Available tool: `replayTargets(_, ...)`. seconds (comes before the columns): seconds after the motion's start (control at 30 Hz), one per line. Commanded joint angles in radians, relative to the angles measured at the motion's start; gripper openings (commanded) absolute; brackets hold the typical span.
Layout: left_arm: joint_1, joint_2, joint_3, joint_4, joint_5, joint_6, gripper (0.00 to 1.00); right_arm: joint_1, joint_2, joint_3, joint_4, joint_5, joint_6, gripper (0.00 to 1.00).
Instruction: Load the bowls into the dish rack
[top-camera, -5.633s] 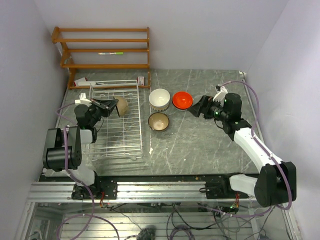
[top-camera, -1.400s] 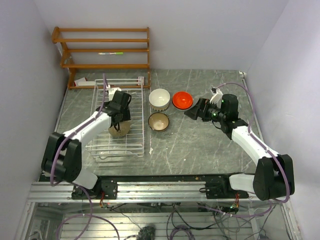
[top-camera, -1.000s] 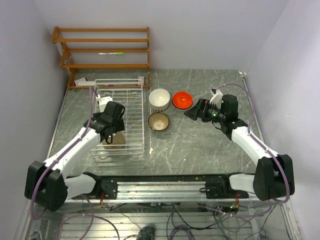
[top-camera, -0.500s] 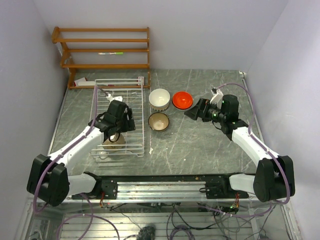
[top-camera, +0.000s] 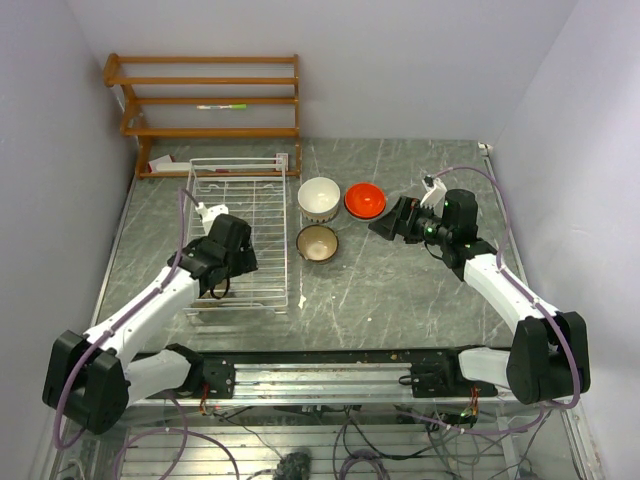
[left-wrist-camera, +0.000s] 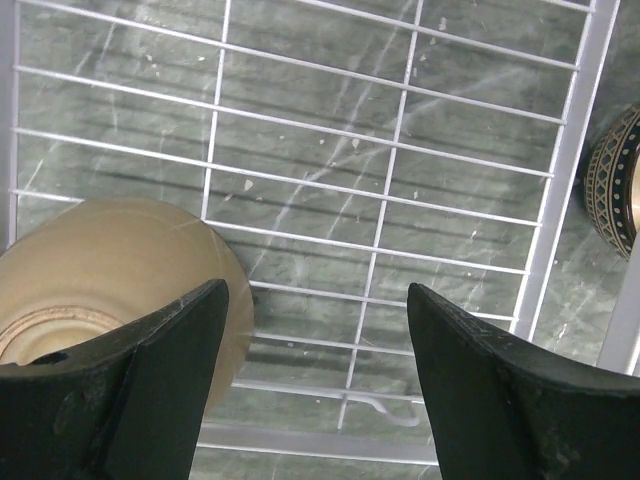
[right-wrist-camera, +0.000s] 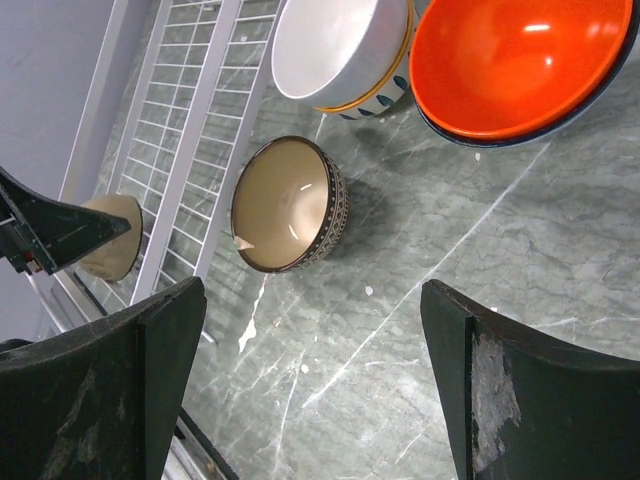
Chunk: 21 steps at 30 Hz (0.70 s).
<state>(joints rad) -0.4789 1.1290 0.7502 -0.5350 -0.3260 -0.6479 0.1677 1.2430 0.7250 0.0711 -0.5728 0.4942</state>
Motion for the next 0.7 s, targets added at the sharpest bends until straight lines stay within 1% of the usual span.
replayTargets(0.0, -0.007, -0.052, -0.028, -0.074, -0.125, -0.047, 0.84, 0.004, -0.012, -0.016, 0.030, -0.015, 0.007, 0.88)
replayTargets(0.13, -0.007, -0.071, -0.014, -0.106, -0.190, -0.061, 0.84, 0.004, -0.018, -0.016, 0.025, -0.014, 0.002, 0.88)
replayTargets(0.27, -0.007, -0.120, 0.008, -0.074, -0.169, -0.044, 0.84, 0.004, -0.023, -0.013, 0.018, -0.008, 0.000, 0.88)
replayTargets(0.3, -0.007, -0.138, 0.017, -0.058, -0.156, -0.031, 0.85, 0.004, -0.022, -0.011, 0.015, -0.006, 0.000, 0.88)
replayTargets(0.33, -0.007, -0.155, 0.028, -0.041, -0.138, -0.017, 0.90, 0.003, -0.022, -0.010, 0.012, -0.003, 0.000, 0.88)
replayTargets(0.37, -0.007, -0.173, 0.040, -0.025, -0.124, -0.001, 0.97, 0.004, -0.022, -0.009, 0.009, 0.002, -0.001, 0.88)
replayTargets(0.4, -0.007, -0.187, 0.054, -0.006, -0.102, 0.034, 0.99, 0.003, -0.022, -0.008, 0.003, 0.010, -0.001, 0.88)
replayTargets(0.53, -0.008, -0.202, 0.108, 0.088, 0.026, 0.133, 0.99, 0.004, -0.020, -0.002, -0.023, 0.059, 0.006, 0.89)
replayTargets(0.6, -0.012, -0.186, 0.126, 0.138, 0.095, 0.160, 0.99, 0.003, -0.012, 0.001, -0.034, 0.087, 0.015, 0.89)
replayTargets(0.67, -0.032, -0.166, 0.142, 0.186, 0.127, 0.174, 0.99, 0.004, -0.006, 0.006, -0.049, 0.112, 0.029, 0.89)
